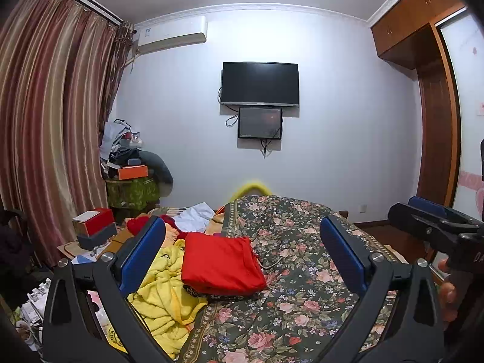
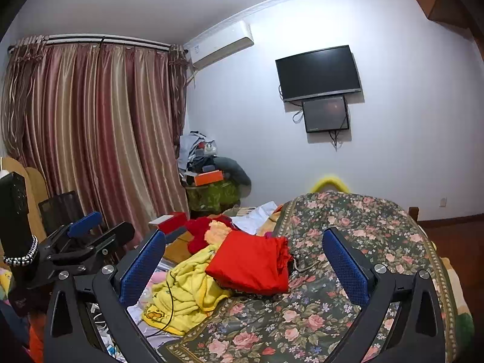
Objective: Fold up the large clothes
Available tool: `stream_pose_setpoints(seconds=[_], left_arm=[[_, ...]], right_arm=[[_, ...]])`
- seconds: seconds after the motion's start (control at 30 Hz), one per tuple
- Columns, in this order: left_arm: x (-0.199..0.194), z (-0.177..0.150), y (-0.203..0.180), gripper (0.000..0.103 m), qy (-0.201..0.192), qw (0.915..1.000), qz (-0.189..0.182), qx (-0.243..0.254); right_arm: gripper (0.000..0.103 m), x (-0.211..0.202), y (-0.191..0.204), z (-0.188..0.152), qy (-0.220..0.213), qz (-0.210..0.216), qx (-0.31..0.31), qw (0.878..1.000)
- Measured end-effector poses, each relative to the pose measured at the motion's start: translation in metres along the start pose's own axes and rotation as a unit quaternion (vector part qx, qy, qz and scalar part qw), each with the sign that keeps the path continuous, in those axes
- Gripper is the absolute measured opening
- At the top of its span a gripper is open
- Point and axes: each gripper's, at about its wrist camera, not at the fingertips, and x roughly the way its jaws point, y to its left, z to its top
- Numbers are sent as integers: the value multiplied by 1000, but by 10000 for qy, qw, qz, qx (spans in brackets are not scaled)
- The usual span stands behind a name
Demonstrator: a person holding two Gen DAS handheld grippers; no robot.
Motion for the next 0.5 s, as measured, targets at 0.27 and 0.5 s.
stream_pose_setpoints(seconds=[0.27,0.5], left_arm=[[6,-3,3,103,99,9999,-22,-56],[7,-3,5,103,120,9999,-17,-76]], right_arm=[[103,-1,0,-1,31,7,-1,10000],[103,-1,-1,-1,32,15,3,10000]])
